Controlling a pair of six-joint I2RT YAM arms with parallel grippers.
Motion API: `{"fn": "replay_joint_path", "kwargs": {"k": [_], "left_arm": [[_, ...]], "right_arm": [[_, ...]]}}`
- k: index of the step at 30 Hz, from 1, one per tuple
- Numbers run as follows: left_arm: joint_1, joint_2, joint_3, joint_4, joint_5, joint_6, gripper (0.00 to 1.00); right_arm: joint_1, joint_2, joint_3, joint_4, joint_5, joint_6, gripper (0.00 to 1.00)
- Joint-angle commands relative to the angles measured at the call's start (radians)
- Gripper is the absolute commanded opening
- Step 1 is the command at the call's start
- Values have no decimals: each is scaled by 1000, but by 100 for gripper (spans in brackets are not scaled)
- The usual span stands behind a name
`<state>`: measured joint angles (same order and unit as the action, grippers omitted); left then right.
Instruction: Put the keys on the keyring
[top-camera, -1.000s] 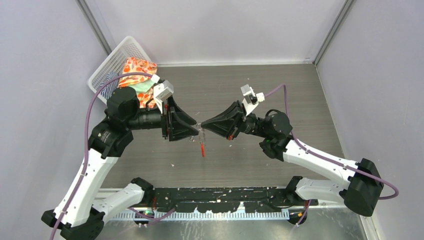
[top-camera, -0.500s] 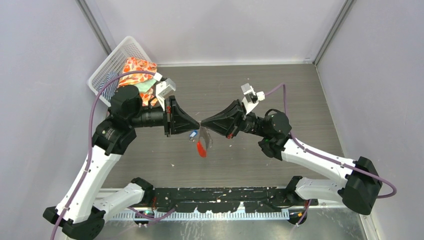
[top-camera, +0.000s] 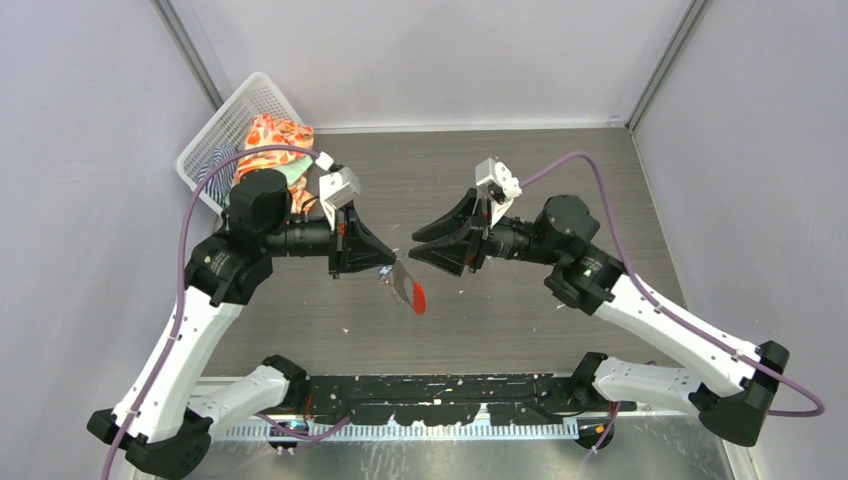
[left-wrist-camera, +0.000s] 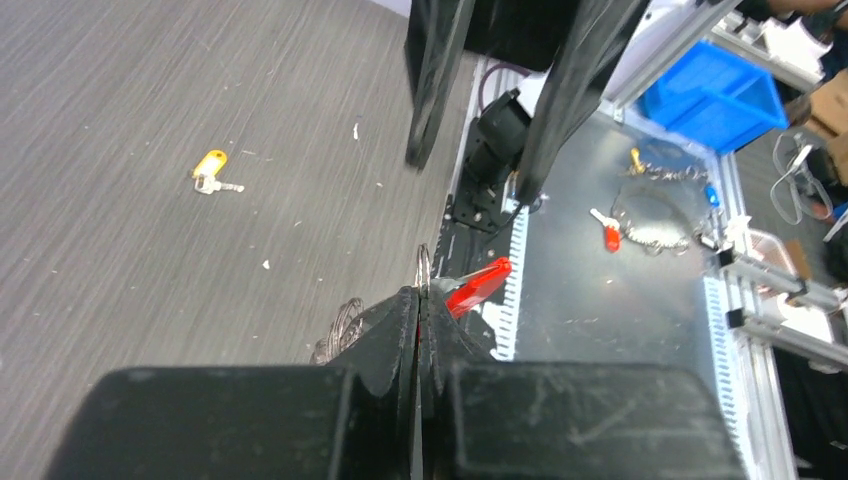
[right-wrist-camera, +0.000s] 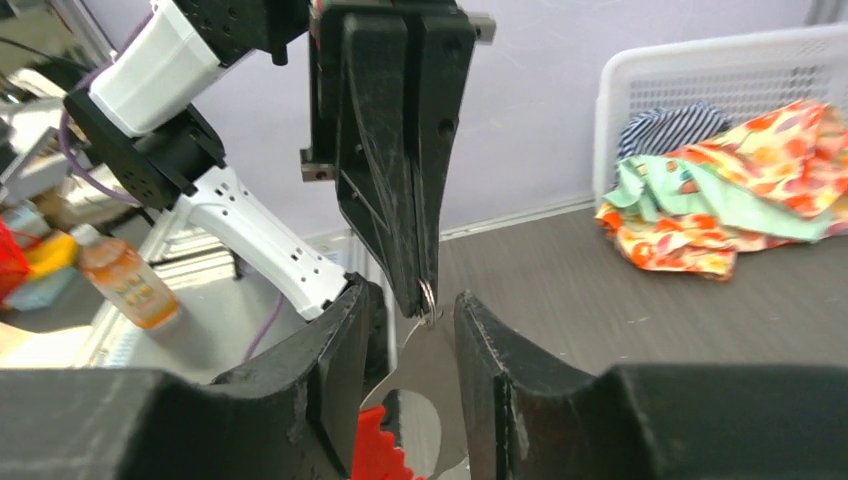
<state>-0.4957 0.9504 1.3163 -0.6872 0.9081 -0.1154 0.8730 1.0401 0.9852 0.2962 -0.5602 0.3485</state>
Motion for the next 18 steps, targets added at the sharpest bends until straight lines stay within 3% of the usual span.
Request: {"fn": "replay_joint_path", "kwargs": {"k": [1,7,11,18], "left_arm": [[-6,20,68,-129,14,181,0],[-76,70,145,-269,-59,366,1],[-108,102,186,-326,-86,449,0],[-131,108,189,-334,-113,476,1]], "right_arm": [[-6,-5,185,-447,-34,-299,43],[-5,74,322,-647,-138,-445,48],[-5,98,347,-649,-198,-466,52],[-6,112,310,-548,-206,-444,51]]}}
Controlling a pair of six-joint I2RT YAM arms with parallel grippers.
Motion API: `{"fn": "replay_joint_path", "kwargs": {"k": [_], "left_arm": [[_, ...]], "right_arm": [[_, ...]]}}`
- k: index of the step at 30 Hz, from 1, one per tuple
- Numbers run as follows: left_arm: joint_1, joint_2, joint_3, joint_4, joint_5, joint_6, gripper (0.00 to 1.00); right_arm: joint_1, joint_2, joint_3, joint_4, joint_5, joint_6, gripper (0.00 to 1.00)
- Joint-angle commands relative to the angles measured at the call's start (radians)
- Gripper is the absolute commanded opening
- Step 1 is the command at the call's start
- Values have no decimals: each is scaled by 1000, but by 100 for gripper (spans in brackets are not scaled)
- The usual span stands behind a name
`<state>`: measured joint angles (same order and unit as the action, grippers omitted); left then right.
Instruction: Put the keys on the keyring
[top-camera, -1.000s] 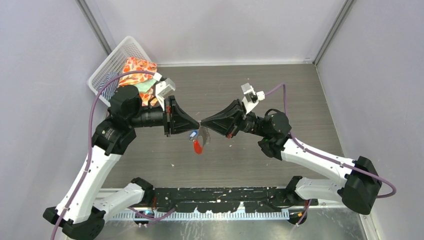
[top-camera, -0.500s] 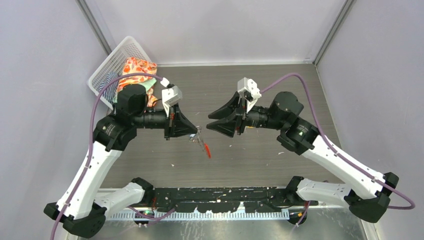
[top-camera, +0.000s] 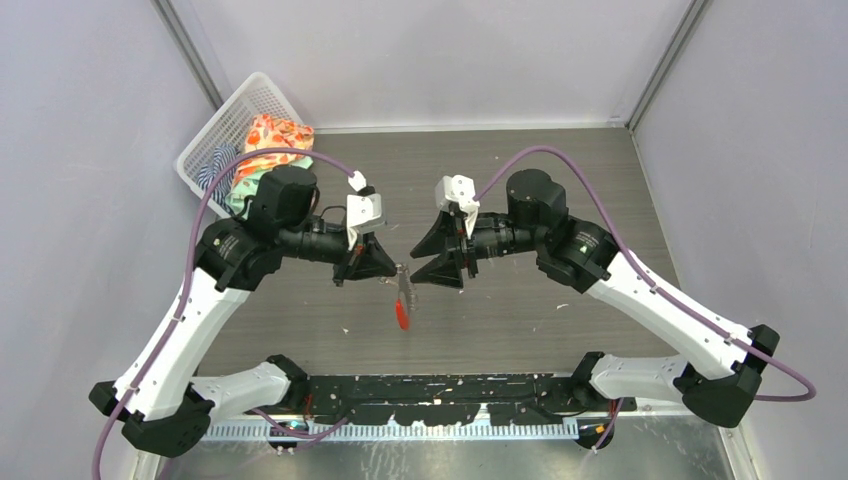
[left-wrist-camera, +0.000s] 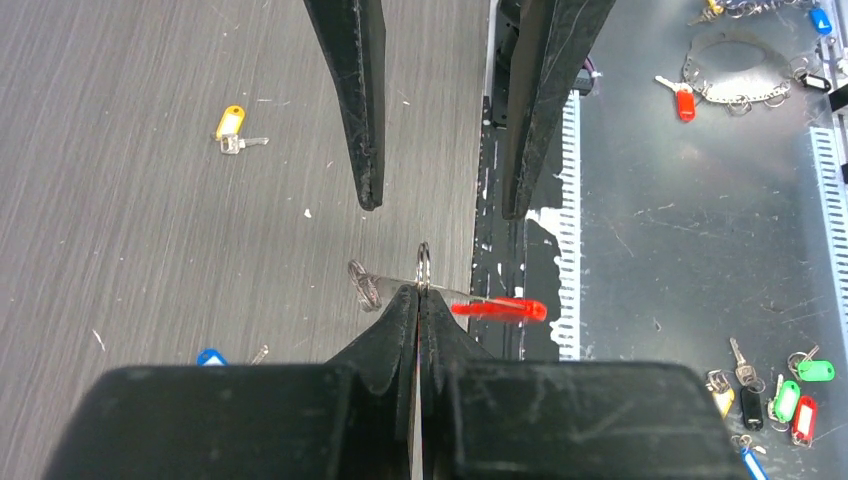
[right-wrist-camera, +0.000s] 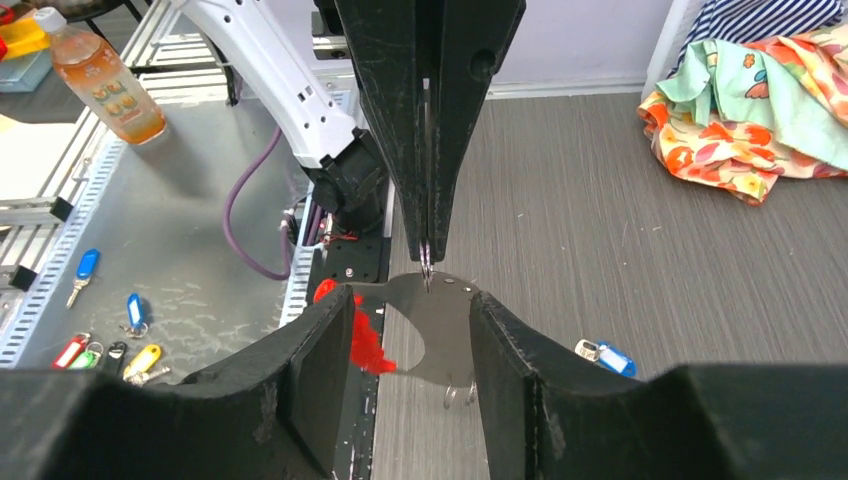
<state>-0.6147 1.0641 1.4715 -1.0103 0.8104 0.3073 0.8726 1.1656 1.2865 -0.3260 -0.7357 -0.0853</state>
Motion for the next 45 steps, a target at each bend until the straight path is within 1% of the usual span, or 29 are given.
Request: {"fn": "replay_joint_path", "kwargs": {"k": [1,4,8,11,13,17,22,35,40,41,44,45], "left_arm": [[-14,-6,33,-10,-17,54,1],[-19,-6,33,-2,-22,43,0],[-21,-4,35,10,-22,24,0],[-24,-1,38,14,-21,17,1],[-23,-3,38,21,-20,8,0],[-24,-5,41,25,-20,2,1],[-24,-7,41,28,-22,0,1],[-24,2,55,40,-24,-16,1],[-24,4,59,42,-18,-22,1],[-24,4,56,42,-16,-24,0],[-24,-1,46,32,-11,-26,2],[-24,-2,43,23,-9,-23,10]], "right_arm": [[-5,-13,4,91,-33,-2,50],[-5,-7,-13,146,-40,29,49],[-4,16,-11,158,-41,43,45],[-4,26,-15,170,-46,47,40],[-4,32,-15,172,-48,47,37],[-3,40,-16,163,-54,43,35],[-3,50,-19,156,-63,42,29],[-3,67,-8,119,-64,33,26],[-1,71,3,115,-36,36,3],[-3,66,-3,124,-26,37,1],[-2,38,-33,166,-5,50,1],[-2,30,-45,183,1,54,1]]}}
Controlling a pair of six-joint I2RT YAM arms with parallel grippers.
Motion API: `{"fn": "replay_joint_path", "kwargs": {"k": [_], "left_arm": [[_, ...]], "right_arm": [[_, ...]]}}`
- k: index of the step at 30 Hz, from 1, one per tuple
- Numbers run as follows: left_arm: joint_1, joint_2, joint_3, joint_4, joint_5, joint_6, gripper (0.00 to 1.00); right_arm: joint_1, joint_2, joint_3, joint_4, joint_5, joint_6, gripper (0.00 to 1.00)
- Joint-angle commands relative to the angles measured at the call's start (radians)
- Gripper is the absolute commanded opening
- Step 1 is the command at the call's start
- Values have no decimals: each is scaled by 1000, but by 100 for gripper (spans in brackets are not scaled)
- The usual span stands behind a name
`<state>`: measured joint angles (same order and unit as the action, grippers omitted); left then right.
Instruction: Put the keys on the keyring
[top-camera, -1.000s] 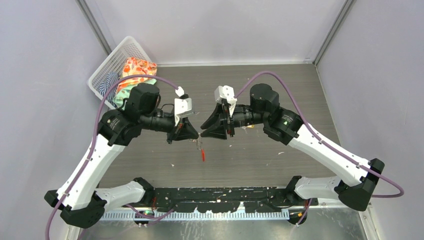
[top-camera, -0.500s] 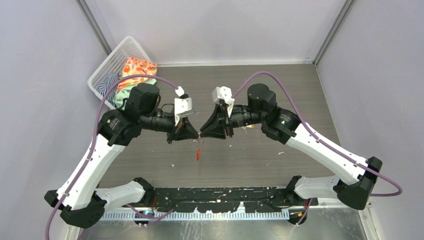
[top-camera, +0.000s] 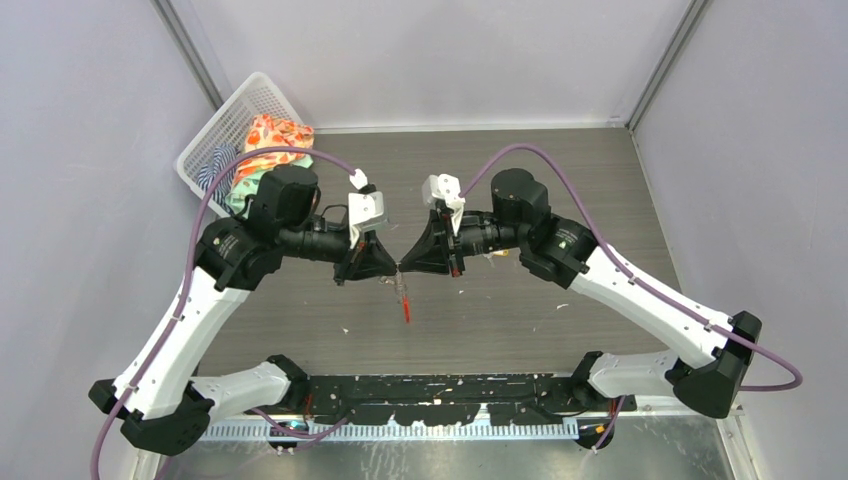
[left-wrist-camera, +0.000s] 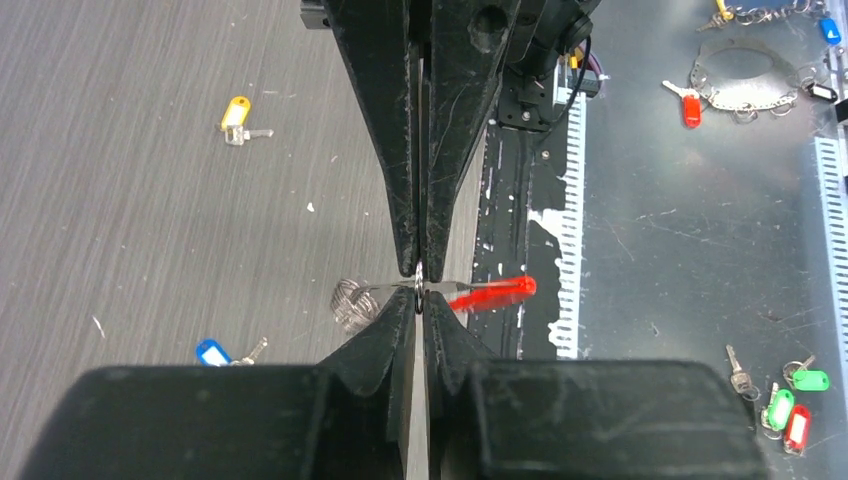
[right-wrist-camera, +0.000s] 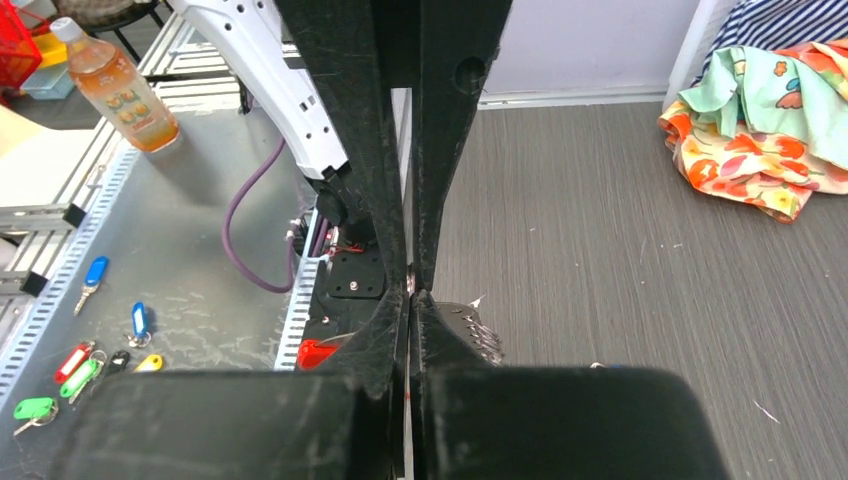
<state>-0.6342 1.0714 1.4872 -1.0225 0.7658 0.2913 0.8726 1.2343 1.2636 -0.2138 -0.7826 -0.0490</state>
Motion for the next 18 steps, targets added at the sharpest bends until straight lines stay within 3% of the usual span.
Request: {"fn": "replay_joint_path", "kwargs": {"k": [1,5,11,18], "left_arm": [[-5,-11,25,23,41,-3,18],[-4,-23,-6,-3,67,-2,35],[-5,-70,-76,9,87,6,36],[-4,-89,-104,142,92,-158,37]], "right_arm": [[-2,-49,-34,89,51,23,1],[-2,-91,-77,147,59,48,1],[-4,-136,-161,315,63,172,1],[-3,-154,-230,474,45,289,1]]}}
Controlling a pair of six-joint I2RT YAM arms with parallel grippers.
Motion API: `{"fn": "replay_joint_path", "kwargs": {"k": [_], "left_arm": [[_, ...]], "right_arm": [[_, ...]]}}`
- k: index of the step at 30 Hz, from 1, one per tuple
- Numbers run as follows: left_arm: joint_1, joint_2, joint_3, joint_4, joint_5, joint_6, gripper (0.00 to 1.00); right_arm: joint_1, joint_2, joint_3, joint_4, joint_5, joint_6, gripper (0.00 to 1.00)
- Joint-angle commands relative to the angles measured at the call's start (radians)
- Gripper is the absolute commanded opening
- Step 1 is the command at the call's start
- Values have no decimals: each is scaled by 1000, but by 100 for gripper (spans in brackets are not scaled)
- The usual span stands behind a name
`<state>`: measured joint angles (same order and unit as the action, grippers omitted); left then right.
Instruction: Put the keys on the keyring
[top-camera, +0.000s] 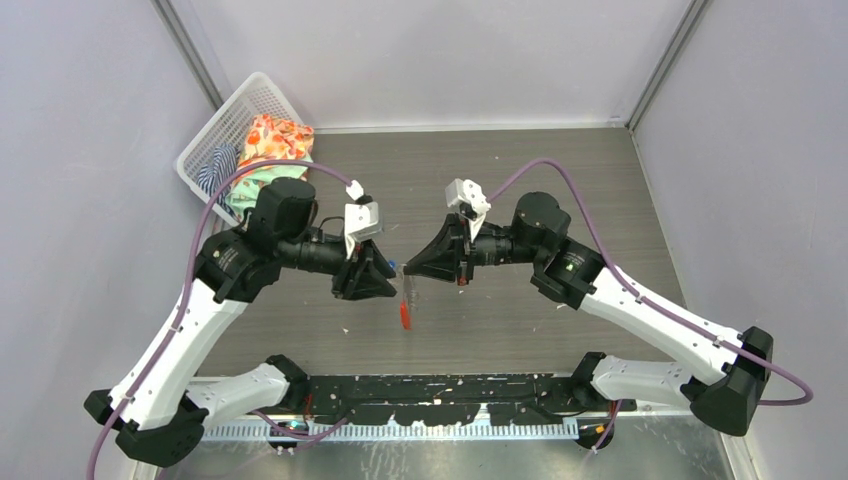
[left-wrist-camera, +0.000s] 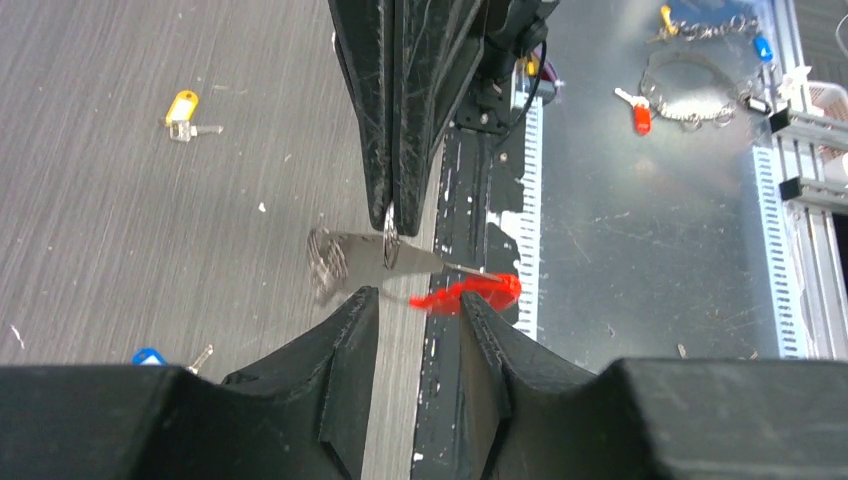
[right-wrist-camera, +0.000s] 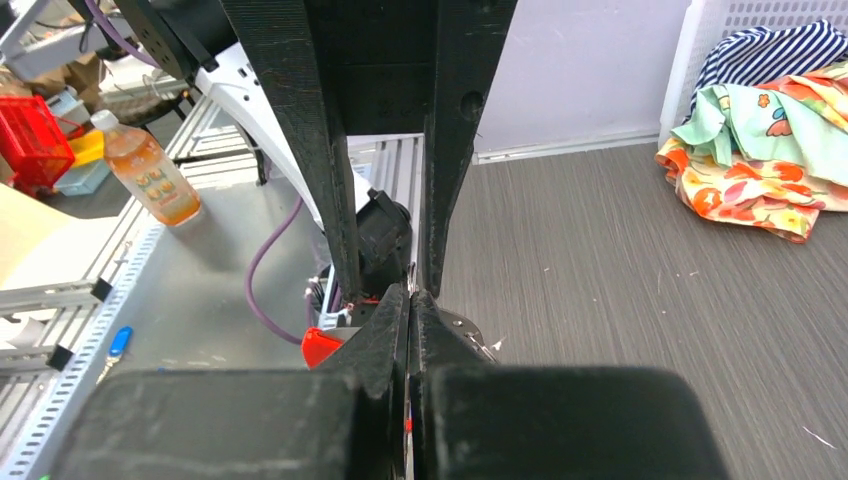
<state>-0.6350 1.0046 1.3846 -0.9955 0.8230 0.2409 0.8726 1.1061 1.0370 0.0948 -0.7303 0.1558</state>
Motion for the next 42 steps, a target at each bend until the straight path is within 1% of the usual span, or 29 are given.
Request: {"fn": "replay_joint_path", "kwargs": {"k": [1,6,10,16,20,29,31,32,33,34,36,39,42], "left_arm": [[-4,-24,0,126,40,-125,37],[-3,-26,5,126,36,-111,37],[-3,-23,10,128,55,-105,33],[-3,-22,25,135,39,-93,30],[-3,-27,22,162,26,-112,25],[-3,-24,18,193,36,-160,19],[-4,-26,17,204,40,-176,20],[-3,-26,19,208,47,-182,22],[-3,-26,23,208,57,-183,27],[-4,-26,26,204,66,-180,30],[-4,-28,34,189,73,-166,33],[-3,-33,40,159,86,-128,36],[-3,-43,33,152,93,-104,35]], "right_arm": [[-2,-27,-4,166,-10,88,1],[-3,-38,-14,181,-31,106,1],[-4,-35,-14,187,-61,120,1],[-2,-30,-14,190,-89,126,1],[-2,-22,-12,199,-96,132,1],[-2,-16,-11,204,-105,135,1],[-1,-10,-9,204,-104,134,1],[-2,-9,-8,204,-103,135,1],[-2,-7,-9,204,-102,133,1],[-2,-8,-10,204,-98,131,1],[-3,-9,-12,204,-93,128,1],[-2,-12,-14,206,-86,126,1],[-2,-11,-14,204,-81,127,1]]}}
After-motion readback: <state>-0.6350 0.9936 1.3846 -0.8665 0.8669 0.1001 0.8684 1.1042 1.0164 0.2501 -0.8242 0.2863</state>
